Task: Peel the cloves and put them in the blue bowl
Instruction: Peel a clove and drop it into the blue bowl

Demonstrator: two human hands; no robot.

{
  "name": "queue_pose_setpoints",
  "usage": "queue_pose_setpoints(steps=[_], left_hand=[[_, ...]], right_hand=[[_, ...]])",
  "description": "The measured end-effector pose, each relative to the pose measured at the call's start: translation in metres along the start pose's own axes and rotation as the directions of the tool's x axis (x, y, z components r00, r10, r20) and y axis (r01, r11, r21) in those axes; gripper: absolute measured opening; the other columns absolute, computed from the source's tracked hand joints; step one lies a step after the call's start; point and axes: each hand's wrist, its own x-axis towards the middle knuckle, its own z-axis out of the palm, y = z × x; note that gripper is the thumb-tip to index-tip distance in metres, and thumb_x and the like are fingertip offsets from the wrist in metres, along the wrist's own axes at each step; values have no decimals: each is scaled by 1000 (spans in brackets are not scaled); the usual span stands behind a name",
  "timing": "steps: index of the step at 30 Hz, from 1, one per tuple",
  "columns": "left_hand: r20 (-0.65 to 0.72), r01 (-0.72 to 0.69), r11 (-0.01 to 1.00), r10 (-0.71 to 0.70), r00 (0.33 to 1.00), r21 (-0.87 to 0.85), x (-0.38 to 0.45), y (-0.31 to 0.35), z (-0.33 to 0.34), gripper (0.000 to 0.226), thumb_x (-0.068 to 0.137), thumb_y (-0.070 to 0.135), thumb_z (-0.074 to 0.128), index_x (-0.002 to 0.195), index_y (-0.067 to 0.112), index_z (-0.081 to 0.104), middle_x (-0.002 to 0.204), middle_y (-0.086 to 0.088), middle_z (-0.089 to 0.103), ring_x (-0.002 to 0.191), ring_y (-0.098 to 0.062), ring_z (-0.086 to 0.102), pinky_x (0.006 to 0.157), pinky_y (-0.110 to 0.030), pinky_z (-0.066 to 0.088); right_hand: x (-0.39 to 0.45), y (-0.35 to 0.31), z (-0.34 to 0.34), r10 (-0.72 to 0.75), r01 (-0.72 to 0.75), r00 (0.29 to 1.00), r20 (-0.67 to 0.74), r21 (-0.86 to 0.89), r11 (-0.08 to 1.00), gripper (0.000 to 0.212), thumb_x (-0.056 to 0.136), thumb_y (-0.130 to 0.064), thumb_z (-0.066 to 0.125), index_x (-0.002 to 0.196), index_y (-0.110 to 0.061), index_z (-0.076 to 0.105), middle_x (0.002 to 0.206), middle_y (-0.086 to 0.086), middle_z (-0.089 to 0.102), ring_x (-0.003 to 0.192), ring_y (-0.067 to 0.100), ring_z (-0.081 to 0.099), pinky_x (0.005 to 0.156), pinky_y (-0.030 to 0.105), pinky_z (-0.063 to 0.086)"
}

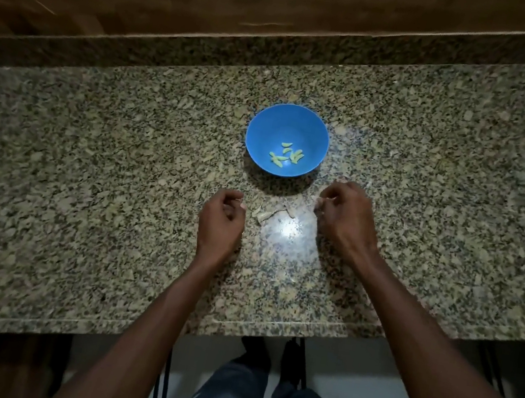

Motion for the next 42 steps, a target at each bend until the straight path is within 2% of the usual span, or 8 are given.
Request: queue_pose_setpoints(steps=[3, 10, 14, 20, 24, 28, 34, 42], left_hand=[[50, -100, 995, 99, 994, 19, 6, 12, 6, 12, 98, 12, 64, 109, 17, 68, 101, 0, 70, 84, -8, 66, 67, -13, 52], [215, -380, 908, 341, 915, 178, 18, 22, 23, 18, 89, 25, 77, 102, 15, 71, 96, 3, 63, 84, -5, 56, 71, -21, 48], [345, -528, 794, 426, 836, 300, 19, 22, 32, 22, 91, 16, 73, 113, 14, 75, 107, -2, 64, 106, -21, 51, 79, -35, 49], [468, -667, 589, 478, 743, 456, 18, 25, 49, 10, 91, 11, 72, 98, 18, 75, 102, -2, 65, 94, -23, 47, 72, -43, 46], [436, -650, 571, 481, 760, 501, 16, 29, 55, 8, 84, 4, 74, 87, 12, 72, 92, -5, 66, 88, -27, 49, 67, -42, 44], [333, -557, 726, 451, 828, 403, 1, 30, 59, 14, 96, 17, 52, 88, 13, 63, 88, -5, 60, 87, -24, 47, 74, -42, 41], [172, -290, 917, 250, 953, 274, -35, 35, 60, 6, 100, 17, 56, 96, 15, 61, 94, 1, 59, 95, -22, 49, 82, -45, 47], [33, -136, 928, 132, 991, 346, -59, 44, 60, 16, 102, 33, 56, 98, 19, 61, 99, 2, 61, 106, -20, 48, 94, -41, 32]], right_hand=[[5, -18, -18, 60, -49, 997, -53, 186, 981, 2, 95, -14, 75, 96, -12, 74, 85, -7, 69, 71, -12, 64, 58, 4, 47], [64, -53, -16, -29, 33, 999, -22, 174, 984, 19, 96, -25, 73, 108, -11, 81, 96, 1, 79, 82, 6, 72, 72, 6, 53], [58, -43, -10, -21, 30, 999, -49, 191, 981, 21, 96, -24, 71, 109, -11, 81, 98, 1, 79, 84, 7, 73, 69, 10, 56], [9, 8, -3, 120, -152, 987, 110, 362, 920, 10, 97, -22, 72, 103, -19, 79, 84, -9, 77, 74, 2, 75, 65, 18, 58], [-6, 28, 2, 159, -224, 969, 188, 406, 886, 8, 96, -22, 73, 100, -18, 79, 83, -7, 79, 75, 1, 75, 73, 27, 61], [-13, 33, 10, 189, -299, 947, 260, 498, 814, 12, 96, -22, 74, 105, -19, 81, 89, -3, 80, 84, 10, 77, 80, 36, 65], [-21, 21, 12, 43, -259, 942, 332, 642, 722, 11, 95, -11, 76, 104, -13, 81, 93, -4, 81, 86, 8, 76, 74, 23, 60], [-29, 13, 26, 148, -323, 941, 305, 678, 660, 10, 92, -21, 80, 97, -12, 81, 91, 0, 81, 90, 15, 78, 79, 29, 62]])
